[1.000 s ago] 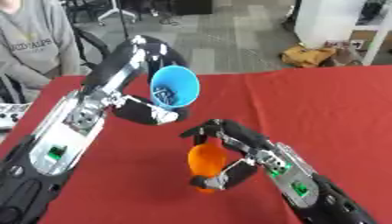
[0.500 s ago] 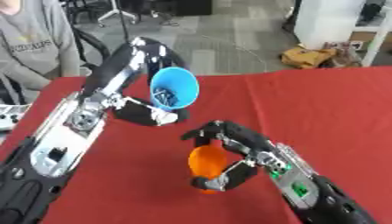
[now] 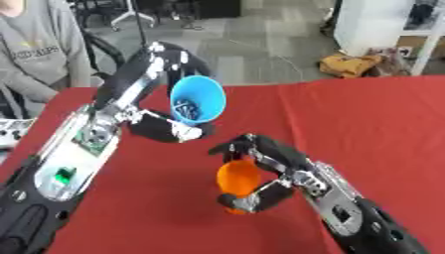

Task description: Pour the contents of one cup into another cup.

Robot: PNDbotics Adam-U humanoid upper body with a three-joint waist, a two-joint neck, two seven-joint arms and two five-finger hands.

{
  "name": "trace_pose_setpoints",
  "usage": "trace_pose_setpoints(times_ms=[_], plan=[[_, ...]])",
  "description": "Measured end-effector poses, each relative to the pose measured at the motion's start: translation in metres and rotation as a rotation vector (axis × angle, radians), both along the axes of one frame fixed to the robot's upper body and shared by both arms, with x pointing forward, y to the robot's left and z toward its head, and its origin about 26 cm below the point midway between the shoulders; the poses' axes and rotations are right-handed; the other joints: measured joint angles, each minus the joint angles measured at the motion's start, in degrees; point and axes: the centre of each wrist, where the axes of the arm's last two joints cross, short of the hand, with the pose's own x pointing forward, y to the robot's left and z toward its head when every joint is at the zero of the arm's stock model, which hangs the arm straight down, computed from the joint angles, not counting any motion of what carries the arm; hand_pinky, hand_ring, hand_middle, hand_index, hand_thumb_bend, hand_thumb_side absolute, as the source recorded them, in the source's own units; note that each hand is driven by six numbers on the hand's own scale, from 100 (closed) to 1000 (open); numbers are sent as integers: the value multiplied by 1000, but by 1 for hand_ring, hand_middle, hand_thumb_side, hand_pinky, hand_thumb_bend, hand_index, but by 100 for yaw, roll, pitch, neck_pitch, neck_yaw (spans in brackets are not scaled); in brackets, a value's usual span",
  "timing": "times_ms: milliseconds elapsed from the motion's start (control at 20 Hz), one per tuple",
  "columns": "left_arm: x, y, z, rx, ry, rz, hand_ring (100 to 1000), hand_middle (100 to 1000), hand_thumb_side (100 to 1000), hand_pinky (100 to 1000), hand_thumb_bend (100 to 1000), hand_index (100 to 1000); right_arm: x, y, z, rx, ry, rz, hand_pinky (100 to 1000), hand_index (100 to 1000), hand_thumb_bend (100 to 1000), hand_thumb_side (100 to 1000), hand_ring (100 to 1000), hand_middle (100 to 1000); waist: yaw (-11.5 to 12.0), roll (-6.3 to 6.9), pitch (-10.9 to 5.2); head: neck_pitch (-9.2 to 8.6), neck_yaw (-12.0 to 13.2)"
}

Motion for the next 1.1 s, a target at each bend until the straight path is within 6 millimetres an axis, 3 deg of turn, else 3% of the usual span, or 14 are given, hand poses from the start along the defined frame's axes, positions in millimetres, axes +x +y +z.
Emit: trace_pose_setpoints(times_ms=[1100], plan=[[1,-9,3,235,-160,66,280,329,100,355,652,656,2,2,2,-39,-59,2,464,863,339,517,374,477,1,-2,-14,-46,0]])
